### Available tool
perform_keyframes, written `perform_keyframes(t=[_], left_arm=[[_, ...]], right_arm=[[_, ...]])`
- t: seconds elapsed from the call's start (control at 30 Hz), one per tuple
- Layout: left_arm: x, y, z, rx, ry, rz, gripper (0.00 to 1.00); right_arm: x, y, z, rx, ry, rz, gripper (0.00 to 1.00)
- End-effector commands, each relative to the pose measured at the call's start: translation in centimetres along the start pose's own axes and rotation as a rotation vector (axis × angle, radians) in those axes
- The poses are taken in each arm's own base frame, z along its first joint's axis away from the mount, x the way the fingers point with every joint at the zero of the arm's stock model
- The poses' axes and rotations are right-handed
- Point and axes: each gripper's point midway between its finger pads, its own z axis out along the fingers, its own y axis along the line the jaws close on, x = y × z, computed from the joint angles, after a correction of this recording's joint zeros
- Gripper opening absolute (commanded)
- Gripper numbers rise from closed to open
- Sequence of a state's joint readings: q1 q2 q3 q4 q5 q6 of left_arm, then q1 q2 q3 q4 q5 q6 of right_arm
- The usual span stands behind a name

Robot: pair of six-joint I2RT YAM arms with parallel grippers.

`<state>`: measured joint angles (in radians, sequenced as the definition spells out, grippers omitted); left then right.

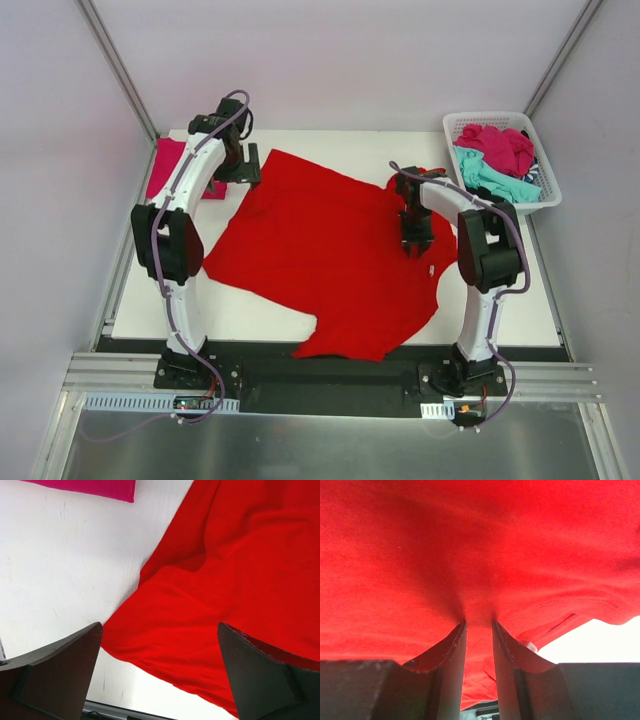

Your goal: Fold and stack the t-shirts

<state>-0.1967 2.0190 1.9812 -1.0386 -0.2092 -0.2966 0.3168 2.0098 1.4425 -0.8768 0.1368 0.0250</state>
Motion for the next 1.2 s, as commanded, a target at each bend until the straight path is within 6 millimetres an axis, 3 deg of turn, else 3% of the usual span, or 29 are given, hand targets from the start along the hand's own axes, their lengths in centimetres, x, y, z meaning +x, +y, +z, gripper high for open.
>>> perform_keyframes(t=[0.0,0.17,0.27,0.47,0.73,0.9,1.17], left_arm=[[0.9,-0.9,-3.9,0.055,-0.035,0.028,0.99],[1.9,-1.8,-5.1,0.089,-0.041,0.041,0.99],[1.8,-1.7,-5.3,0.084,-0.049,0.041,0.99],[1.6,-1.7,-5.5,0.086,-0.057,0.049,0.99],[1.6,-1.5,-5.8,0.083,-0.065,0.052,0.99],[1.6,-1.4,-5.7,0.078,-0.065,0.057,0.99],[1.8,-1.2,-5.7,0.073,-0.06,0.056,0.99]], right_arm=[[0.7,1.0,-3.6,-0.039,-0.026,-0.02,0.31],[2.7,5.5,-9.3,-0.091,-0.126,-0.133,0.32],[4.6,8.0,-10.0,-0.105,-0.129,-0.183,0.32],[8.5,11.2,-8.0,-0.12,-0.076,-0.241,0.32],[11.9,13.2,-4.9,-0.093,-0.009,-0.302,0.32],[13.4,12.7,-2.8,-0.069,0.04,-0.299,0.32],[14.6,11.2,-1.4,-0.033,0.06,-0.287,0.32]])
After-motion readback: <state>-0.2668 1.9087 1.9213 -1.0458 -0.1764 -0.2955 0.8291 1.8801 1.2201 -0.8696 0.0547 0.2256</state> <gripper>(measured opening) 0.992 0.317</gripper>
